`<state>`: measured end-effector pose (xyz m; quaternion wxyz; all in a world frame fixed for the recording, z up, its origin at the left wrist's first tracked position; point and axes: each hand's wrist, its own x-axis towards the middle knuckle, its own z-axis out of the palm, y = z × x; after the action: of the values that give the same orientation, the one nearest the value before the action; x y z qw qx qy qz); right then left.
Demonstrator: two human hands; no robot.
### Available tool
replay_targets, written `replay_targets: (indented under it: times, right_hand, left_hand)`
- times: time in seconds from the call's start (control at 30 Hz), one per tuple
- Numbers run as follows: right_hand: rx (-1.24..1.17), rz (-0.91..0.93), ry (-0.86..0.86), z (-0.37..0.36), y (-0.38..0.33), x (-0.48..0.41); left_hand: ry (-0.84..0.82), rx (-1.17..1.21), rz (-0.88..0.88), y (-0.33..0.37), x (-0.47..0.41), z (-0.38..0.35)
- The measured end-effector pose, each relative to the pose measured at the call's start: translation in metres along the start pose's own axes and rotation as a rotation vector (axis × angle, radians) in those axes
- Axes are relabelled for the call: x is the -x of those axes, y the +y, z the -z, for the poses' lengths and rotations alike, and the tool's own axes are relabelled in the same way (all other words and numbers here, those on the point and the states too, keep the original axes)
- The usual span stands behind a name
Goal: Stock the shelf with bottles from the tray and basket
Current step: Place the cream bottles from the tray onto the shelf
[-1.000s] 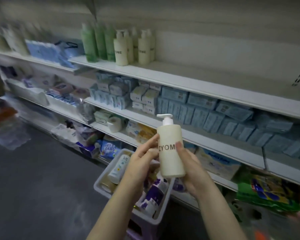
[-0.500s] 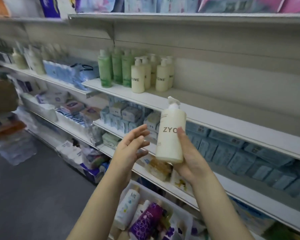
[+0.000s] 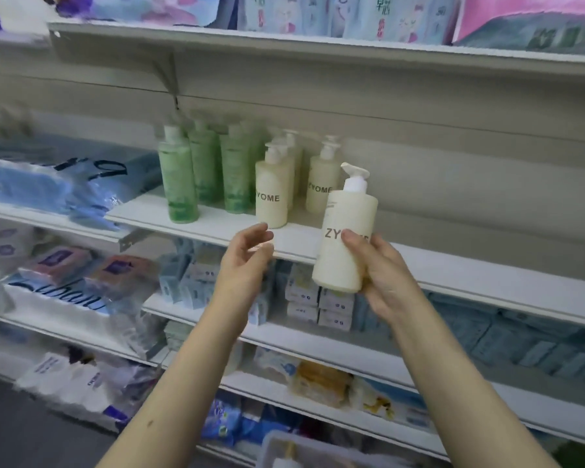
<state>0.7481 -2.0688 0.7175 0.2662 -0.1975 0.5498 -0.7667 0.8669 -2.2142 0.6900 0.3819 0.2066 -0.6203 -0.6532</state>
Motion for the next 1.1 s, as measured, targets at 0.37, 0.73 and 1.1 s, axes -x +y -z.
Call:
replay_targets:
  times: [0.37,0.73,1.1]
  right_hand:
    - [0.198,0.151,0.099,-0.028,0.031,-0.083]
    - [0.544,0.146,0.081,-0.027,0.038,-0.097]
    - [0.649,0.194,0.132,-0.026,0.051,-0.103]
  left_hand:
    - [-0.175,-0.346,-0.095,-0.025,-0.134,0.017]
    - [-0.19,-0.303,-0.033,-0.046,-0.163,0.02]
    - [-0.231,-0.316,-0.02,-0.049,-0.167,0.022]
